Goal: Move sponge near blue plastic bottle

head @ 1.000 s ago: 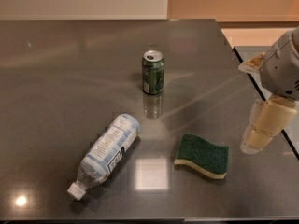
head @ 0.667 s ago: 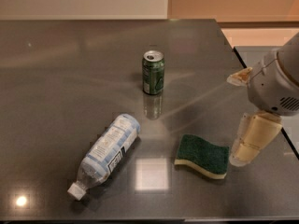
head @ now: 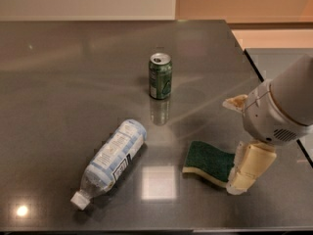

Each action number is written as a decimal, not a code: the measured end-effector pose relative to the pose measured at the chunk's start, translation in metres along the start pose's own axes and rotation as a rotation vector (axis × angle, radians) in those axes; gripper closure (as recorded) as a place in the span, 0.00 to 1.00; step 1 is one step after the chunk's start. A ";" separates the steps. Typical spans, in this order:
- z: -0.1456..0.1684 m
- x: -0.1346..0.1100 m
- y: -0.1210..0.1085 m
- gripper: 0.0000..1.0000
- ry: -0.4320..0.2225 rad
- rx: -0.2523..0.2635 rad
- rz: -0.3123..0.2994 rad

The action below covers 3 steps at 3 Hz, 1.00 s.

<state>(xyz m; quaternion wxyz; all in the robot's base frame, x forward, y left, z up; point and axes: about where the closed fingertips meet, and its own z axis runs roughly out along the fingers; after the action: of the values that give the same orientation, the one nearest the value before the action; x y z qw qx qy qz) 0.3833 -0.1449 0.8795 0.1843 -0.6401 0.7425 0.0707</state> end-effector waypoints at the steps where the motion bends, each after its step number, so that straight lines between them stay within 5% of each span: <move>1: 0.015 0.004 0.008 0.00 0.003 -0.010 -0.007; 3: 0.033 0.010 0.018 0.00 0.022 -0.012 -0.014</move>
Offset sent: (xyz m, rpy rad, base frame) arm -0.0137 0.0035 -0.0424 -0.0206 0.0151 0.0099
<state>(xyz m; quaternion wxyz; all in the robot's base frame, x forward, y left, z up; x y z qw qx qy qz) 0.3710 -0.1401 0.8434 0.1727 -0.6470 0.7397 0.0669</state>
